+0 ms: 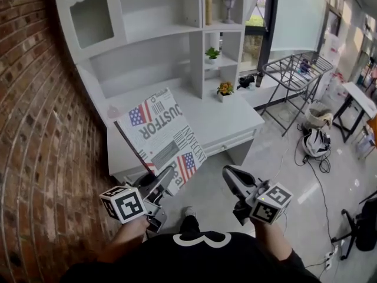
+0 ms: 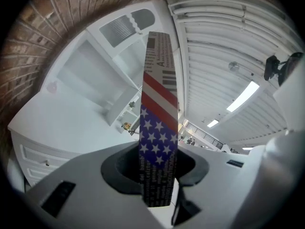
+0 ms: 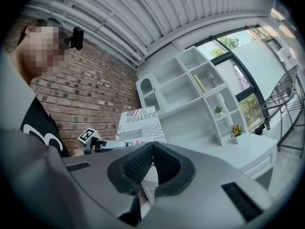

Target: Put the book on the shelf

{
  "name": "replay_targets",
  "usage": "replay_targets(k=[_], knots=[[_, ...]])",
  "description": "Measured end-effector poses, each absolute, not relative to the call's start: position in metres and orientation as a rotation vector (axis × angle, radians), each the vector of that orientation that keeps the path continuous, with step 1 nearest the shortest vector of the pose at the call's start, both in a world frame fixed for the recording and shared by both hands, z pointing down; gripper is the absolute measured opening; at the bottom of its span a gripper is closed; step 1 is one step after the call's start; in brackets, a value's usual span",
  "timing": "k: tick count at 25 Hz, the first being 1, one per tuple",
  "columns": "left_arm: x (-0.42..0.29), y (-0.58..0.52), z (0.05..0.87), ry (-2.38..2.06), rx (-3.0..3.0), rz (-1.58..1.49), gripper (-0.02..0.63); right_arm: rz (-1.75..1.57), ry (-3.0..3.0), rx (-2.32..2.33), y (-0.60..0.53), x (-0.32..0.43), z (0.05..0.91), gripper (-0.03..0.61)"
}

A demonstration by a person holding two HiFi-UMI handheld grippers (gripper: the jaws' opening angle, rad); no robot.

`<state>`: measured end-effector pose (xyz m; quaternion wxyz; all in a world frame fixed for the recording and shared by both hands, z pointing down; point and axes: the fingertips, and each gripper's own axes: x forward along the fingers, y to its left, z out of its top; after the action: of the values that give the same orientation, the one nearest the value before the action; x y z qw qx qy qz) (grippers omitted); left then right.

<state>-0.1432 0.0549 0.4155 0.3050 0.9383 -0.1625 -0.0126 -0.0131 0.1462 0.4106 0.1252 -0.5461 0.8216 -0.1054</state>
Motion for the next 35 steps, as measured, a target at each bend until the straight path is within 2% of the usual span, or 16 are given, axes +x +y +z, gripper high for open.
replay_targets(k=[12, 22, 35], knots=[[-0.087, -0.100, 0.427, -0.419, 2.432, -0.008, 0.150, -0.434, 2.417, -1.612, -0.016, 0.037, 0.418, 0.009], [-0.074, -0.211, 0.410, -0.458, 2.473, -0.049, 0.150, -0.436, 2.522, -1.530, -0.148, 0.051, 0.406, 0.009], [-0.072, -0.266, 0.382, -0.554, 2.570, -0.079, 0.150, -0.372, 2.564, -1.454, -0.211, 0.055, 0.391, 0.009]])
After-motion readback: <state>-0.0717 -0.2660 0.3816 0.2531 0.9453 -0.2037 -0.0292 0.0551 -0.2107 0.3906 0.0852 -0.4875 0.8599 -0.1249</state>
